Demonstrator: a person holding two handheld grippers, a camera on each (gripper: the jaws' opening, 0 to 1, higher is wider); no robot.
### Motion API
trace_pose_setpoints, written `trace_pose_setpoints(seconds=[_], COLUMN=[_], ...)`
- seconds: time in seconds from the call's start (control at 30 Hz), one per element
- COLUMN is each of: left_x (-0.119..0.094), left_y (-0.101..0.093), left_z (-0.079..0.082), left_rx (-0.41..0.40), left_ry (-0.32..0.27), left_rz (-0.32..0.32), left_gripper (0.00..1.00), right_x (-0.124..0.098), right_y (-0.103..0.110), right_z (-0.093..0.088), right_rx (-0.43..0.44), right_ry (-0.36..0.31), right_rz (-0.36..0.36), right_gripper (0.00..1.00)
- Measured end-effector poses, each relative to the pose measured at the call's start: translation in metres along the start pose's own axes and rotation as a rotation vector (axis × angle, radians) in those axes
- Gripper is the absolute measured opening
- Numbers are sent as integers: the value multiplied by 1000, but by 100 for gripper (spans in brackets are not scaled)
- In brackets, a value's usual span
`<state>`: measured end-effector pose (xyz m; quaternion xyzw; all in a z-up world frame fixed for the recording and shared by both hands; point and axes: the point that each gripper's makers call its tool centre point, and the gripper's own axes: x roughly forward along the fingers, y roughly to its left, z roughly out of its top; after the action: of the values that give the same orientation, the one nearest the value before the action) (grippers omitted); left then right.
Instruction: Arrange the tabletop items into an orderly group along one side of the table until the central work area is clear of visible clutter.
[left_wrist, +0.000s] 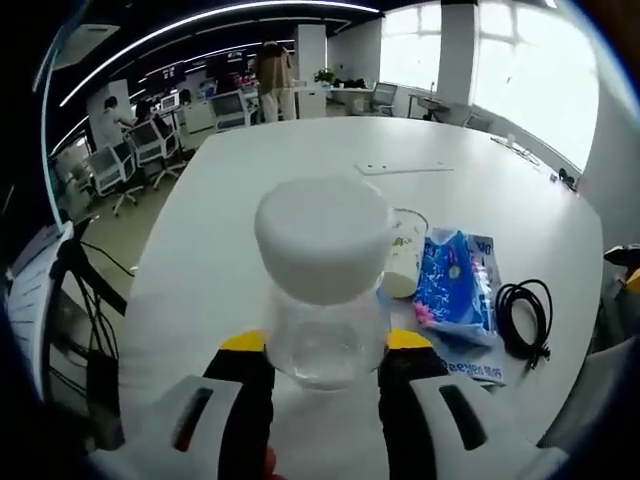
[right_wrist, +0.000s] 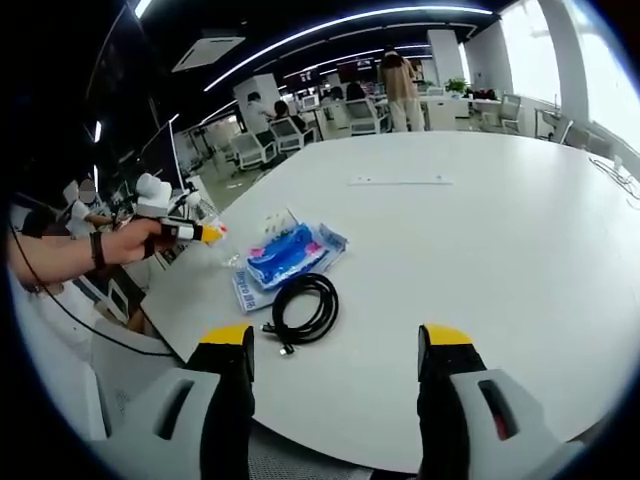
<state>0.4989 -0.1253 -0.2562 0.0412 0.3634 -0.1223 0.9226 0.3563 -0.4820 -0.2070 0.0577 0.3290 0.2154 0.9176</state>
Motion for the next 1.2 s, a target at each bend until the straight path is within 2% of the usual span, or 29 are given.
trace_pose_setpoints(seconds=[0.5, 1.2], left_x=[13, 27], left_y=[22, 33], left_z=[13, 24], left_rx=[-84, -193], left_ry=[0, -23], left_rz=[84, 169], left_gripper=[39, 39], right_x=[7, 19], right_y=[-1, 3], right_z=[9, 13], right_rx=[-8, -23], right_ry=[2, 16], right_rz=[5, 26], right_gripper=[65, 65])
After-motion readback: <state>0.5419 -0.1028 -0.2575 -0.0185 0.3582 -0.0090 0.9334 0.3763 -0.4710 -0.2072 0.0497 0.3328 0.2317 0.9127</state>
